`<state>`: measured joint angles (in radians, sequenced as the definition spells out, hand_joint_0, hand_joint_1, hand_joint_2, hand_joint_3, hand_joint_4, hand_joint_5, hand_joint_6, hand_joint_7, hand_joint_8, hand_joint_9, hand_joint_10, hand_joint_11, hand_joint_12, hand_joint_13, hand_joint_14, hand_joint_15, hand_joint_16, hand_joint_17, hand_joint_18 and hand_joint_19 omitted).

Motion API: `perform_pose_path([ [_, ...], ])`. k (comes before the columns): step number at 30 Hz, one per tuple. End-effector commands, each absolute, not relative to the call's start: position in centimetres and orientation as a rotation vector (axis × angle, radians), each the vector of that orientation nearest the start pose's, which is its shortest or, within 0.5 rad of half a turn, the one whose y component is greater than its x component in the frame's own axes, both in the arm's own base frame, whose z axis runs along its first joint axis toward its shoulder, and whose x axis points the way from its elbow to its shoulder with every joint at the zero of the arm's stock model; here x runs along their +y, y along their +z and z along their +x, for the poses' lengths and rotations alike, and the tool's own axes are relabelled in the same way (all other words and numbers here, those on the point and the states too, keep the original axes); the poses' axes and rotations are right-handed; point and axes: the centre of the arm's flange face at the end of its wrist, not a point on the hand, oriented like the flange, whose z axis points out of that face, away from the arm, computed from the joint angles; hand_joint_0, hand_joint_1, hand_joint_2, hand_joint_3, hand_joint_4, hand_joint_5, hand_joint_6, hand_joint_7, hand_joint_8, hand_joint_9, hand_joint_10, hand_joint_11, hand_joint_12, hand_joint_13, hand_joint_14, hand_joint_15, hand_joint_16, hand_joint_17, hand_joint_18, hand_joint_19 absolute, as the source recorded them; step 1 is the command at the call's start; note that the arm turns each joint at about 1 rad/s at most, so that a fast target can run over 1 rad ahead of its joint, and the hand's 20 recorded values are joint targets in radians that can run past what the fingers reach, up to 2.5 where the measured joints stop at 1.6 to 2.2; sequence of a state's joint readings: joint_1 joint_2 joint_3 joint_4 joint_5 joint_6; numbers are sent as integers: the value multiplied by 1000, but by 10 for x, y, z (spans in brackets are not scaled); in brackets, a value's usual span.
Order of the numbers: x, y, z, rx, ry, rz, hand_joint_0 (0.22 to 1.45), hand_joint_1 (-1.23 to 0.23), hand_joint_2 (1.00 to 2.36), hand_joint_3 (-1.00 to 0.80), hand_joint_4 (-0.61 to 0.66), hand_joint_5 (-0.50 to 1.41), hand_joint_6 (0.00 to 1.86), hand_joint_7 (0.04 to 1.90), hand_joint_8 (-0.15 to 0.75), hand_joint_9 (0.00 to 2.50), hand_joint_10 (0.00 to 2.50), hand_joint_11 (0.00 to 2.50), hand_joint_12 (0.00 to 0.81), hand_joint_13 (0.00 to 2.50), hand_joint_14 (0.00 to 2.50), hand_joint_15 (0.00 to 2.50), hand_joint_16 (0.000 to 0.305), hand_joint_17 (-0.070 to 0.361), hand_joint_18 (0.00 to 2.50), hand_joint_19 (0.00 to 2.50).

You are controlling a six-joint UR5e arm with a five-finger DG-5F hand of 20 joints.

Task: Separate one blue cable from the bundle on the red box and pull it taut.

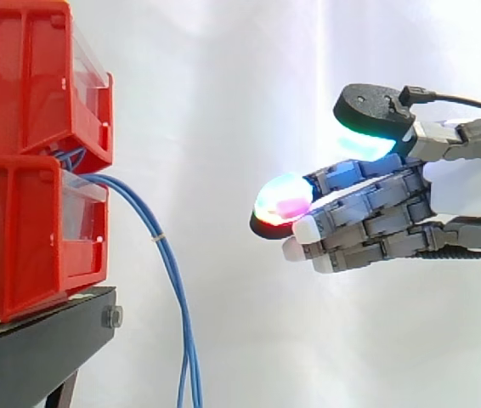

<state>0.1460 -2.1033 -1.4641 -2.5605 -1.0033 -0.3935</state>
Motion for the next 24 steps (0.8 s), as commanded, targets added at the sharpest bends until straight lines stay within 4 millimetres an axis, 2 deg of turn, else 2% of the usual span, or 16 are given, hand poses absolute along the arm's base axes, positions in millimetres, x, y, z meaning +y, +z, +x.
perform_pose_path([
  [1, -85, 281, 692, 982, 671, 1094, 593, -799, 1000, -500, 349, -153, 502, 754, 341, 848, 6, 225, 321, 544, 0, 47, 28, 62, 355, 0],
  [11, -79, 282, 694, 980, 644, 1072, 570, -745, 1000, -500, 346, -152, 502, 754, 347, 859, 6, 244, 321, 544, 0, 57, 28, 63, 354, 0],
  [16, -78, 262, 700, 978, 643, 1078, 569, -738, 1000, -500, 351, -151, 502, 756, 351, 868, 8, 243, 323, 547, 0, 63, 28, 63, 352, 0],
  [23, -74, 260, 708, 957, 636, 1055, 567, -724, 1000, -500, 351, -149, 502, 757, 352, 873, 7, 252, 326, 553, 2, 74, 28, 64, 359, 0],
  [24, -74, 254, 711, 958, 626, 1054, 567, -722, 1000, -500, 354, -148, 502, 759, 352, 874, 6, 247, 327, 553, 3, 71, 28, 64, 357, 0],
])
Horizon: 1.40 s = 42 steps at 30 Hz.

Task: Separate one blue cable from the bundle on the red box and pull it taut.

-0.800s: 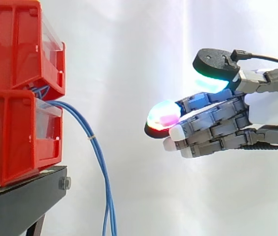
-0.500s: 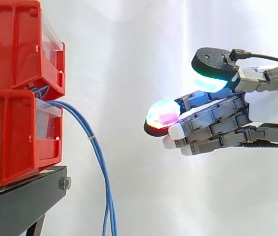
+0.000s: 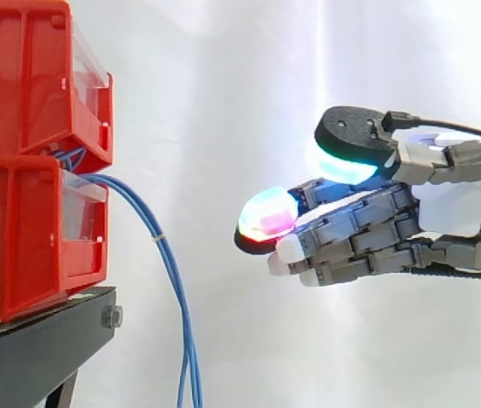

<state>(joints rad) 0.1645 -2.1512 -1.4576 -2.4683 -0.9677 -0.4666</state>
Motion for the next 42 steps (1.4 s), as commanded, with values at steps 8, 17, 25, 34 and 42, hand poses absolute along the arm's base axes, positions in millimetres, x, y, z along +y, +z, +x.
perform_pose_path([
  [8, -69, 226, 740, 941, 650, 1067, 565, -704, 1000, -500, 364, -142, 502, 769, 354, 889, 7, 256, 331, 564, 0, 81, 29, 65, 359, 0],
  [17, -54, 174, 777, 943, 702, 1097, 557, -708, 1000, -500, 390, -115, 503, 865, 353, 884, 10, 278, 381, 544, 4, 116, 42, 94, 372, 76],
  [25, -37, 174, 780, 959, 723, 1087, 549, -723, 1000, -500, 382, -87, 504, 999, 348, 889, 8, 290, 388, 519, 4, 132, 49, 110, 406, 126],
  [34, -25, 175, 780, 968, 741, 1087, 571, -730, 1002, -470, 246, -60, 501, 1335, 349, 891, 9, 316, 385, 517, 4, 139, 48, 107, 419, 147],
  [42, -20, 178, 781, 964, 751, 1083, 580, -738, 1011, -355, 189, -98, 660, 1246, 351, 900, 10, 360, 389, 525, 5, 141, 47, 106, 432, 152],
])
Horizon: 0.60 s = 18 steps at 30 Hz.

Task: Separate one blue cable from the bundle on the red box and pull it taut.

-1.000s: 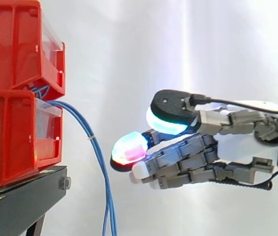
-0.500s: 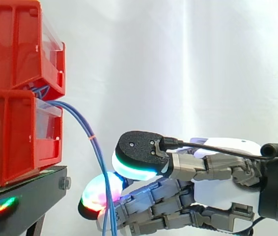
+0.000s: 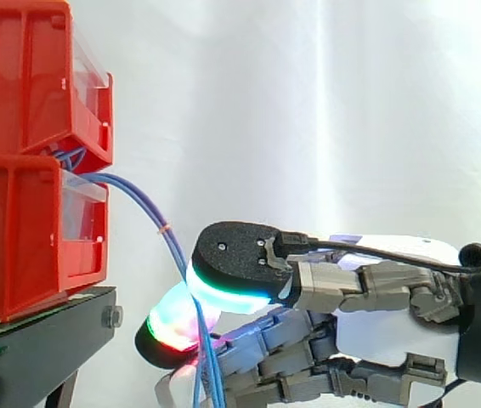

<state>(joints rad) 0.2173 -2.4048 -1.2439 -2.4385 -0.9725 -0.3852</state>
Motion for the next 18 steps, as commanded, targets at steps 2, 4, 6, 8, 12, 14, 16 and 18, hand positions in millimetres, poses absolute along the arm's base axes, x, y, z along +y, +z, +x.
perform_pose_path([
  [2, -18, 181, 783, 960, 756, 1081, 577, -730, 1013, -311, 187, -116, 731, 1165, 354, 900, 10, 379, 391, 526, 5, 149, 48, 107, 435, 158],
  [4, -17, 183, 785, 958, 759, 1079, 570, -719, 1015, -268, 199, -126, 767, 1188, 356, 899, 11, 396, 392, 527, 5, 155, 48, 108, 439, 155],
  [6, -16, 186, 786, 957, 760, 1079, 566, -719, 1016, -245, 208, -142, 820, 1134, 360, 899, 13, 408, 394, 528, 5, 160, 48, 108, 441, 163],
  [8, -16, 190, 788, 955, 761, 1078, 568, -715, 1016, -228, 213, -146, 854, 1133, 367, 903, 13, 434, 397, 533, 5, 164, 48, 108, 446, 163],
  [12, -15, 197, 792, 964, 770, 1083, 573, -722, 1016, -233, 218, -148, 872, 1151, 367, 911, 12, 445, 399, 544, 6, 179, 48, 108, 462, 176],
  [14, -14, 199, 792, 970, 777, 1091, 575, -726, 1015, -247, 226, -147, 877, 1143, 368, 918, 12, 459, 400, 553, 6, 187, 48, 108, 466, 179],
  [16, -13, 202, 793, 987, 785, 1109, 580, -728, 1014, -280, 228, -146, 880, 1133, 369, 931, 15, 466, 401, 558, 6, 185, 48, 107, 469, 185],
  [18, -13, 203, 792, 995, 786, 1118, 577, -726, 1012, -330, 230, -145, 882, 1111, 374, 941, 12, 470, 400, 562, 6, 190, 48, 108, 472, 192],
])
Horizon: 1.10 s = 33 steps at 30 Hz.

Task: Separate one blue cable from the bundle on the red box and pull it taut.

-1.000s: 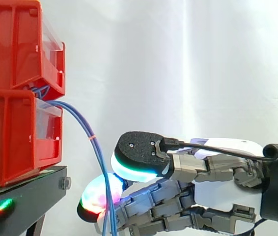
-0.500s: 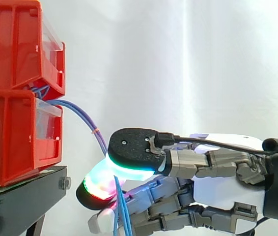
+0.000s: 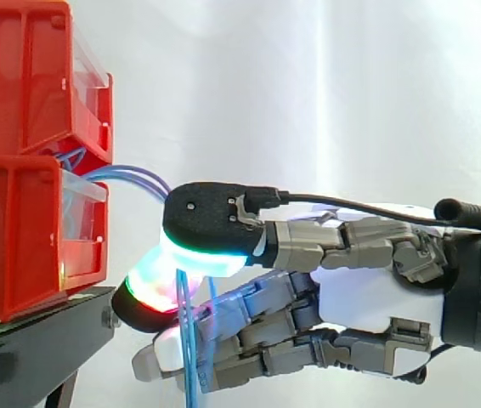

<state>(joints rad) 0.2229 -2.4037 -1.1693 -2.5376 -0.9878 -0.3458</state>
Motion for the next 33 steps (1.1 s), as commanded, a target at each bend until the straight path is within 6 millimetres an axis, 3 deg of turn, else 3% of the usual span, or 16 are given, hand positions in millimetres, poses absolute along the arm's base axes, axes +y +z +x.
perform_pose_path([
  [1, -12, 203, 792, 1000, 788, 1121, 560, -714, 1010, -356, 232, -144, 882, 1084, 379, 944, 14, 476, 405, 569, 6, 191, 48, 109, 480, 188],
  [11, -11, 206, 789, 1037, 776, 1147, 517, -580, 1002, -473, 223, -137, 836, 1084, 392, 972, 12, 472, 420, 583, 6, 205, 51, 115, 494, 204],
  [21, -12, 230, 786, 1016, 788, 1137, 545, -562, 1003, -458, 221, -127, 822, 1105, 386, 991, 14, 479, 413, 597, 6, 199, 50, 111, 500, 217],
  [33, -24, 236, 787, 1001, 780, 1141, 535, -508, 1001, -479, 207, -117, 768, 1105, 381, 985, 12, 477, 419, 599, 7, 211, 50, 113, 510, 239],
])
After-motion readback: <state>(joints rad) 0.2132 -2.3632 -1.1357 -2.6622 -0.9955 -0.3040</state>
